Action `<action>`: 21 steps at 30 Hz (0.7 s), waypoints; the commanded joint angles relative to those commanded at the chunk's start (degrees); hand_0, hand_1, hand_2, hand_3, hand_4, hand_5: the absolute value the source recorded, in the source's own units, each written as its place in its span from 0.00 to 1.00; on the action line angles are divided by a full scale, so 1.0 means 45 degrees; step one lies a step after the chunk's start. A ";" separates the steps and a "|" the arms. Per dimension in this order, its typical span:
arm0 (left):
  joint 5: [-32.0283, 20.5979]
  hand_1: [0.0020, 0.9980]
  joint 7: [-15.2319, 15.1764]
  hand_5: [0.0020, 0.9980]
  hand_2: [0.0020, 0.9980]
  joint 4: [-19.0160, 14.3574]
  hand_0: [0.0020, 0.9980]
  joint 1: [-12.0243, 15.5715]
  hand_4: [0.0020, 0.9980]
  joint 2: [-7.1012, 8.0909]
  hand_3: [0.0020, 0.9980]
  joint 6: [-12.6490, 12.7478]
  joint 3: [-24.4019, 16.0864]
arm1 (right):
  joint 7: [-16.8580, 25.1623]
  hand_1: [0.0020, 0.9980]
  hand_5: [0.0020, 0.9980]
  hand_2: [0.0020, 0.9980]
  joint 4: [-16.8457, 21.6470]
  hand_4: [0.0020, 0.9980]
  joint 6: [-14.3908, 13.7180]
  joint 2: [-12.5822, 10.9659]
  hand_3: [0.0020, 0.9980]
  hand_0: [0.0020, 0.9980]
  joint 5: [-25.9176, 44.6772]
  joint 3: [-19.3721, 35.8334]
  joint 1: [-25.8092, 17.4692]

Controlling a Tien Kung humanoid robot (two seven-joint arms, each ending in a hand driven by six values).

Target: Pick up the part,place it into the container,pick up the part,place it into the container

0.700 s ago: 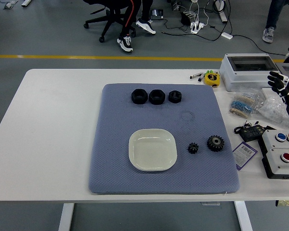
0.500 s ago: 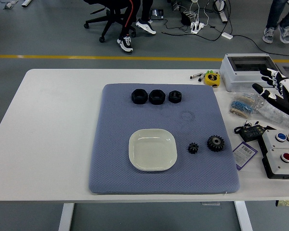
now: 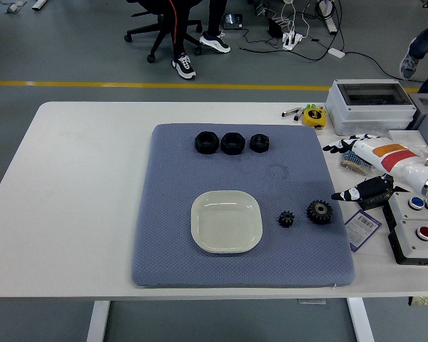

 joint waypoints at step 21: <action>0.0032 0.67 0.0045 0.57 0.64 -0.0006 0.71 0.0255 0.63 0.0063 0.55 -0.0003 -0.0083 | 0.0597 0.82 0.25 0.83 -0.1392 1.00 0.0217 0.0401 0.86 0.85 0.0868 -0.2952 0.1456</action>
